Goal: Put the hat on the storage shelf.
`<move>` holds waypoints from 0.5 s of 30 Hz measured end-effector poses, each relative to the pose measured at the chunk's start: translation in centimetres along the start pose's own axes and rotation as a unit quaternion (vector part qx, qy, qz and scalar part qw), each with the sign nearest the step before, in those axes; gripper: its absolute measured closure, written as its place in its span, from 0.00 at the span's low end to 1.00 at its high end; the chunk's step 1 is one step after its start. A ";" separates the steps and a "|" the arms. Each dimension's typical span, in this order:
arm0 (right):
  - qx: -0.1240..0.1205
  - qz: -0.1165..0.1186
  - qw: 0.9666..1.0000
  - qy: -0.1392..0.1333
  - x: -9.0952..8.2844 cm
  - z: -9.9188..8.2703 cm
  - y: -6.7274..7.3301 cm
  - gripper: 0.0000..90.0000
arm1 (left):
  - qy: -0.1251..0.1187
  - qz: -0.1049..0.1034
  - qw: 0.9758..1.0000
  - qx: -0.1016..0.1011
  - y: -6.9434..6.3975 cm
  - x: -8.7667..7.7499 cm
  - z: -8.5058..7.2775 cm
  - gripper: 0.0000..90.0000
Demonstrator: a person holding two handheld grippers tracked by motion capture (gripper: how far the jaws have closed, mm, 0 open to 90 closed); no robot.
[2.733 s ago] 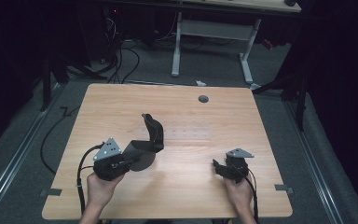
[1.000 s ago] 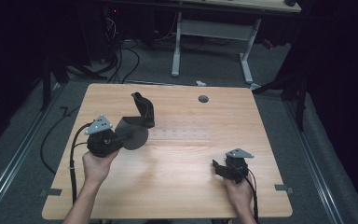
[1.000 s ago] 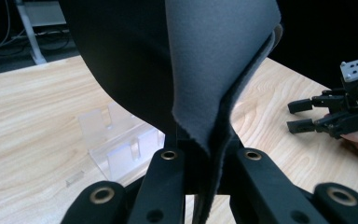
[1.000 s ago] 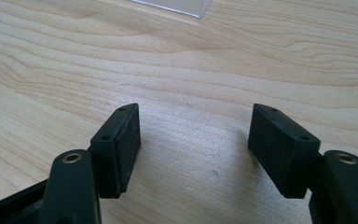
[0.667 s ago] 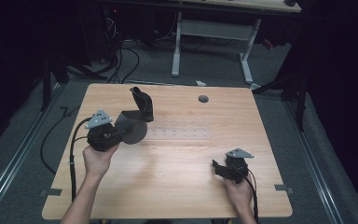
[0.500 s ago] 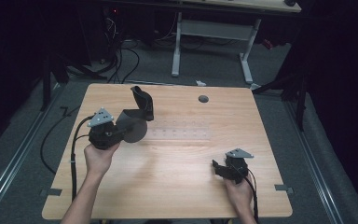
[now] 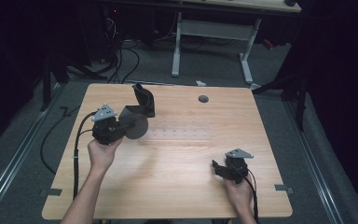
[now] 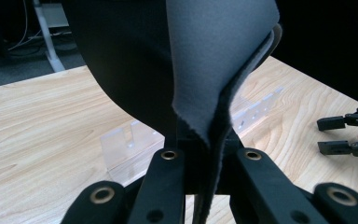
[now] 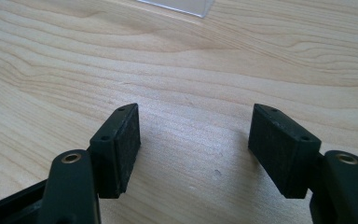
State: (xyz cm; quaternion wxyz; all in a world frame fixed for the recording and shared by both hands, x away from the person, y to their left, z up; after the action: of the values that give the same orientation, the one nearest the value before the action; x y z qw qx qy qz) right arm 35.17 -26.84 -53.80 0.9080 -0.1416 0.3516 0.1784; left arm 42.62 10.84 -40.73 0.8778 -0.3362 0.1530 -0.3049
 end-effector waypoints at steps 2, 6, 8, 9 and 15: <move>0.000 0.000 1.000 0.000 0.0 0.0 0.0 0.38 | 0.001 0.003 1.000 0.001 0.1 0.3 0.1 0.95; 0.000 0.000 1.000 0.000 0.0 0.0 0.0 0.38 | -0.001 0.007 1.000 -0.001 0.3 0.8 0.2 0.95; 0.000 0.000 1.000 0.000 0.0 0.0 0.0 0.38 | 0.000 0.009 1.000 0.002 0.3 1.0 0.2 0.95; 0.000 0.000 1.000 0.000 0.0 0.0 0.0 0.38 | -0.002 0.009 1.000 0.004 0.3 1.1 0.1 0.95; -0.001 0.000 1.000 0.000 0.0 0.0 0.0 0.38 | -0.005 0.016 1.000 0.008 0.6 1.8 0.2 0.95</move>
State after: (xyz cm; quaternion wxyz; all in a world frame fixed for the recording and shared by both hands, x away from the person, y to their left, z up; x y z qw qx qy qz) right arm 35.16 -26.84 -53.80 0.9079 -0.1420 0.3515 0.1789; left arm 44.33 10.15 -41.05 0.8860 -0.3281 0.1520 -0.2902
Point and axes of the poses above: each handheld gripper's, and its own axes: x roughly forward along the jaws, z roughly out of its top, y roughly to its left, the point moved 1 cm from there along x, roughly forward along the jaws, and after that the axes turned 9 degrees about -x, right-handed, at the moved point
